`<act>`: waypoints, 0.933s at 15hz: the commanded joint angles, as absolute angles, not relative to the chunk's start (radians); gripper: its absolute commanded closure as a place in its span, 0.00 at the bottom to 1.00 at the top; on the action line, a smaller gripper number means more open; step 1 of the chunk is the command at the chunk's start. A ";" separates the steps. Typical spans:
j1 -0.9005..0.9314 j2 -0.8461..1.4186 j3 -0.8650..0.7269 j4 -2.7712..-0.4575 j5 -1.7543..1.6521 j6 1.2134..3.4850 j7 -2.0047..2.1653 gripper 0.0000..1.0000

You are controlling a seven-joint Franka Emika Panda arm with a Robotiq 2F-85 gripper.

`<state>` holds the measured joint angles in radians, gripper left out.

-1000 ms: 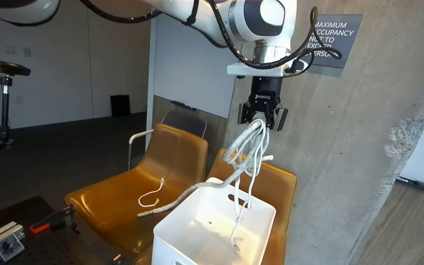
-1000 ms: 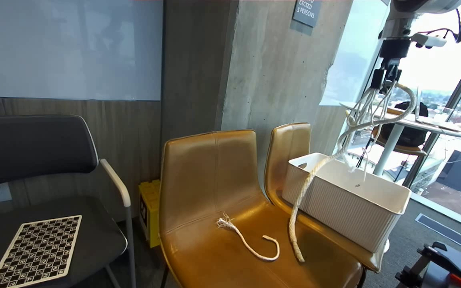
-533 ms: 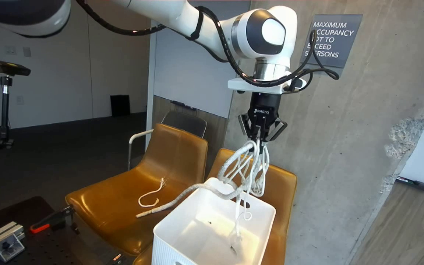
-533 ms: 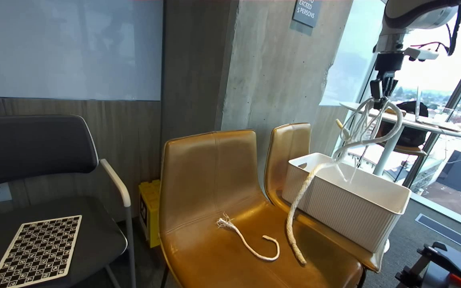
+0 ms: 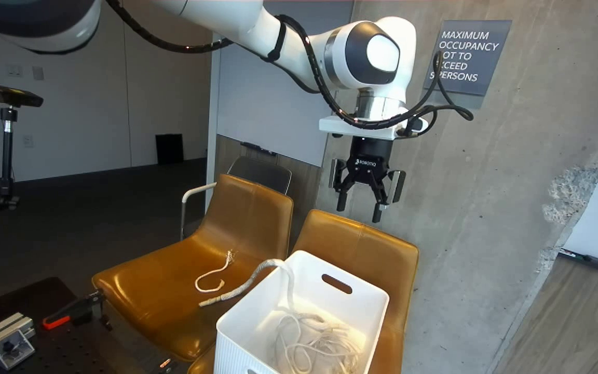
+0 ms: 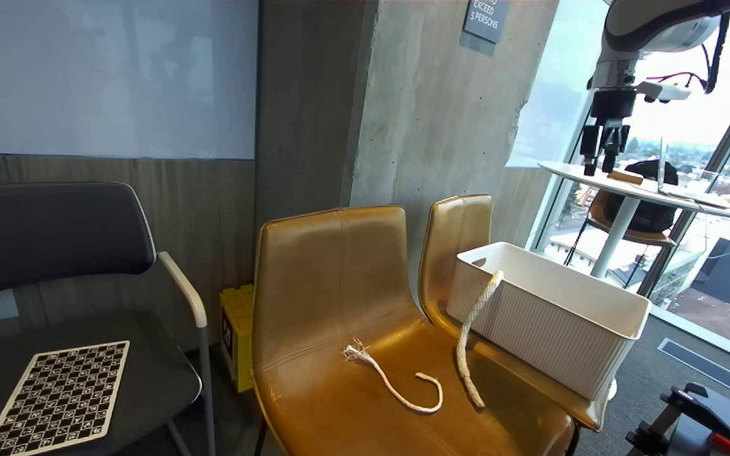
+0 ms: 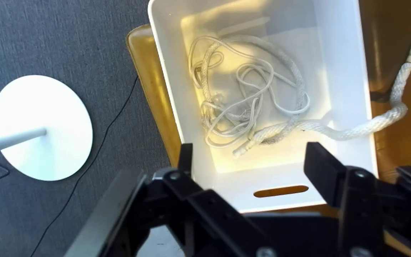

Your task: Put the ropes in the basket

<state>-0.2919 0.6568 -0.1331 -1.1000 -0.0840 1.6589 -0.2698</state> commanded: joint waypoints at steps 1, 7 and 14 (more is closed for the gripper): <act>-0.265 0.591 -0.123 -1.277 -0.112 1.804 -0.308 0.00; -0.148 0.509 -0.121 -1.614 -0.304 2.053 -0.355 0.00; 0.044 0.340 -0.101 -1.994 -0.649 2.202 -0.232 0.00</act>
